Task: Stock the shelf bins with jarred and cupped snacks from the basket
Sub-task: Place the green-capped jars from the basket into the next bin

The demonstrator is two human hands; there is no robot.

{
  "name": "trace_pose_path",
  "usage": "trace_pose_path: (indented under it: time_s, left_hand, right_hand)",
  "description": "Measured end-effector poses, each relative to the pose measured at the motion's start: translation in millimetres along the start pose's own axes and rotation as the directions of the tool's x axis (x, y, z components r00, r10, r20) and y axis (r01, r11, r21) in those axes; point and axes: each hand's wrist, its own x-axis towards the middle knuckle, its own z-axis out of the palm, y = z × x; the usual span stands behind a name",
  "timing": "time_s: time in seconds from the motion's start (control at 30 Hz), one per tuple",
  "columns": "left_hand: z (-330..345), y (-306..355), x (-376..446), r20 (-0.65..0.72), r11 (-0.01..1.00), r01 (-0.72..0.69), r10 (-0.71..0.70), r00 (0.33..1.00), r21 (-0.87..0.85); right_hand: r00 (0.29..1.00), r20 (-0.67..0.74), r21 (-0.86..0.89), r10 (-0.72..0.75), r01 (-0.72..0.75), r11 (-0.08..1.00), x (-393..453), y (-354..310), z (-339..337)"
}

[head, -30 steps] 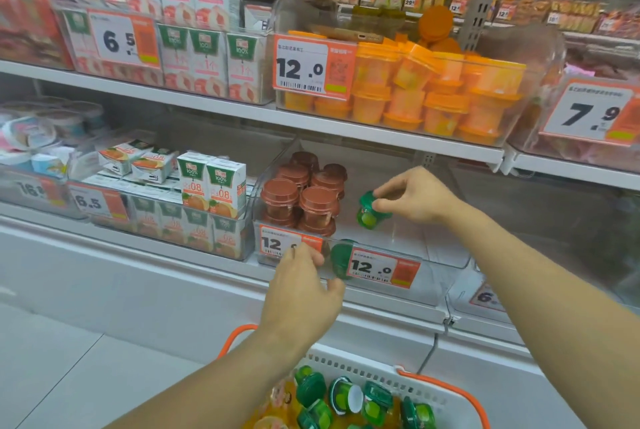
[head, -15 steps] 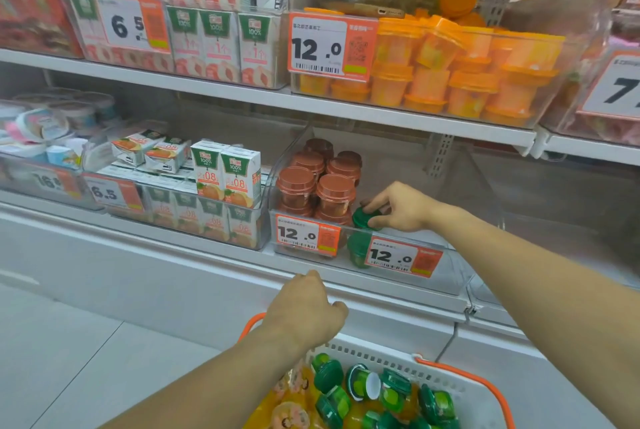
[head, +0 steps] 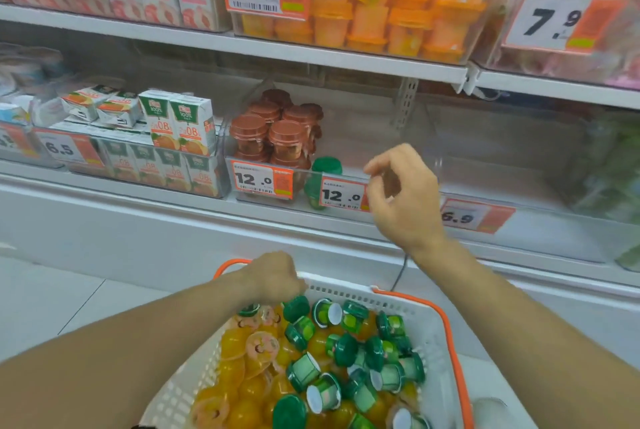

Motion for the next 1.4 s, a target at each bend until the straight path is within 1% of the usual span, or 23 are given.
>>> trace_pose_path:
  time_s: [0.07,0.1,0.13,0.2,0.23,0.27,0.33,0.37,0.43,0.53,0.6,0.67,0.77,0.87,0.9,0.97,1.03,1.1,1.17,1.23,1.3,1.37,1.4]
  left_hand:
    - [12,-3,5,0.086,0.998,0.014,-0.019,0.996,0.057]
    - [19,-4,8,0.101,0.995,0.017,-0.027,0.994,0.098]
    - [29,-5,12,0.100,0.991,0.024,-0.037,0.994,0.134]
    - [55,-6,22,0.066,0.990,0.060,-0.069,0.995,0.130]
    - [73,-6,28,0.043,0.992,0.084,-0.089,0.995,0.093]
    - [91,-6,33,0.011,0.992,0.115,-0.116,0.993,0.054]
    - [130,-13,42,-0.067,0.980,0.196,-0.198,0.978,-0.038]
    - [145,-16,42,-0.090,0.967,0.240,-0.247,0.965,-0.089]
    - [164,-24,41,-0.135,0.946,0.266,-0.292,0.947,-0.183]
    - [173,-32,48,-0.125,0.919,0.253,-0.302,0.945,-0.303]
    - [170,-31,52,-0.104,0.880,0.286,-0.347,0.932,-0.379]
    - [168,-32,55,-0.103,0.865,0.295,-0.364,0.926,-0.406]
    - [162,-43,60,-0.096,0.857,0.294,-0.365,0.926,-0.423]
    - [155,-55,60,-0.045,0.805,0.269,-0.343,0.938,-0.529]
    - [152,-59,59,-0.009,0.744,0.254,-0.330,0.944,-0.618]
    - [142,-65,52,0.161,0.508,0.284,-0.273,0.948,-0.813]
    - [128,-71,42,0.335,0.253,0.350,-0.101,0.937,-0.902]
    - [115,-76,33,0.340,0.059,0.336,0.083,0.937,-0.940]
    - [100,-74,28,0.232,-0.092,0.251,0.173,0.957,-0.964]
    - [82,-65,22,0.159,-0.210,0.203,0.210,0.965,-0.956]
    - [58,-56,15,0.114,-0.288,0.187,0.252,0.961,-0.939]
    - [25,-45,5,0.074,-0.278,0.144,0.248,0.966,-0.950]
    - [7,-38,-2,0.065,-0.223,0.120,0.237,0.969,-0.967]
  right_hand:
    - [0.993,0.118,0.017,0.000,-0.002,1.000,-53,4,4]
    - [0.973,0.231,-0.003,0.032,-0.032,0.999,-80,10,8]
    - [0.927,0.366,-0.050,0.086,-0.073,0.996,-107,17,13]
    - [0.761,0.607,-0.195,0.231,-0.139,0.971,-155,31,18]
    - [0.677,0.678,-0.260,0.286,-0.143,0.955,-174,38,18]
    - [0.618,0.718,-0.301,0.319,-0.137,0.944,-189,43,17]
    - [0.560,0.750,-0.321,0.352,-0.158,0.934,-205,51,14]
    - [0.556,0.748,-0.322,0.363,-0.175,0.930,-208,56,12]
    - [0.568,0.715,-0.341,0.408,-0.226,0.912,-207,65,11]
    - [0.603,0.643,-0.361,0.472,-0.305,0.881,-199,79,13]
    - [0.595,0.624,-0.377,0.507,-0.340,0.862,-195,87,19]
    - [0.560,0.636,-0.405,0.531,-0.344,0.847,-192,90,30]
    - [0.473,0.694,-0.487,0.543,-0.248,0.838,-187,94,48]
    - [0.403,0.712,-0.541,0.575,-0.206,0.815,-183,96,60]
    - [0.397,0.704,-0.550,0.589,-0.221,0.806,-183,98,63]
    - [0.390,0.685,-0.561,0.615,-0.257,0.787,-181,99,66]
    - [0.384,0.677,-0.569,0.627,-0.267,0.778,-179,97,67]
    - [0.392,0.667,-0.554,0.634,-0.308,0.773,-175,93,66]
    - [0.407,0.651,-0.499,0.641,-0.407,0.765,-165,86,63]
    - [0.425,0.634,-0.390,0.646,-0.545,0.742,-150,77,59]
    - [0.414,0.636,-0.189,0.651,-0.734,0.652,-125,59,55]
    - [0.419,0.658,-0.007,0.626,-0.827,0.562,-92,34,49]
    - [0.447,0.660,0.044,0.604,-0.825,0.563,-74,21,46]
